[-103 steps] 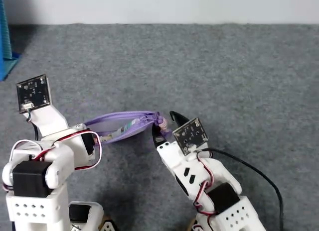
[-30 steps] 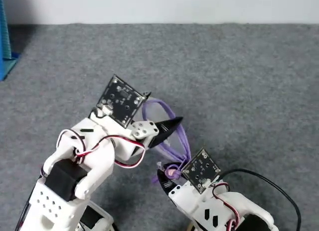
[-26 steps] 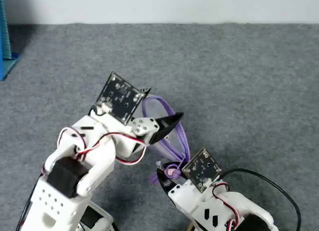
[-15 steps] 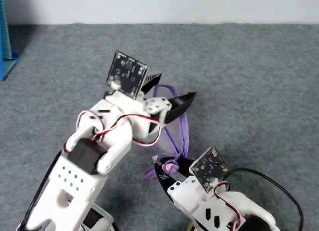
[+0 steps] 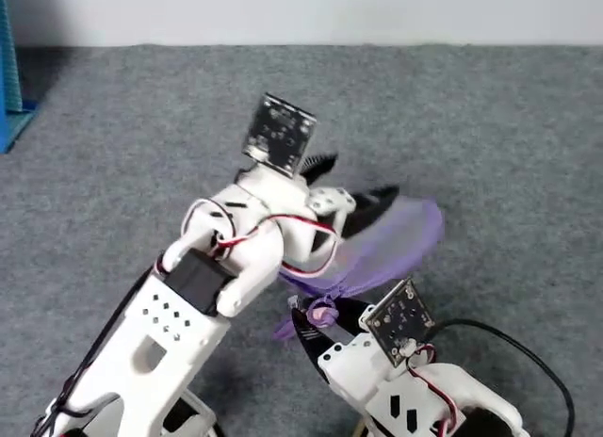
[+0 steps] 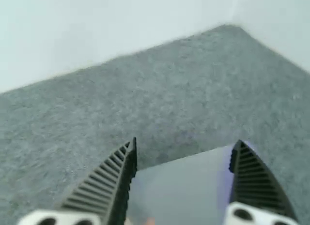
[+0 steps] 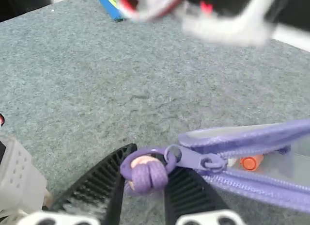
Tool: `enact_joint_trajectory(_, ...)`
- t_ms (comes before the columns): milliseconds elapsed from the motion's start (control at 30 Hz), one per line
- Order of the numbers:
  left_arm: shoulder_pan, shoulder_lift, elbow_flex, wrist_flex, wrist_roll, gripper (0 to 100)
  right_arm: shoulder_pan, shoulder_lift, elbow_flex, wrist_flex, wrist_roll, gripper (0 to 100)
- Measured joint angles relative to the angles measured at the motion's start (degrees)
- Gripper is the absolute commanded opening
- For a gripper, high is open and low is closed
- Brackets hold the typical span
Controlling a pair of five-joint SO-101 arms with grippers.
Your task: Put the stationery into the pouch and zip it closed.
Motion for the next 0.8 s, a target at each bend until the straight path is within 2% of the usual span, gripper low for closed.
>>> enact_joint_trajectory(133, -4.0, 0.0, -4.5, 2.3, 2.1, 30, 0.0, 0.0, 0.0, 0.0, 0.0, 0.8)
enact_joint_trajectory(267, -9.6, 0.0, -10.1, 10.5, 0.7, 30, 3.4, 0.0, -0.1, 0.0, 0.0, 0.8)
enact_joint_trajectory(567, -18.3, 0.0, -13.4, 31.9, -22.2, 30, 13.9, 0.0, -0.3, 1.4, 4.7, 0.8)
enact_joint_trajectory(700, -18.8, 0.0, -13.4, 37.6, -28.9, 30, 14.4, 0.2, -1.8, 1.4, 4.8, 0.8)
enact_joint_trajectory(800, -18.8, -0.1, -12.3, 38.4, -32.3, 30, 14.4, 0.0, -4.5, 1.4, 4.7, 0.8)
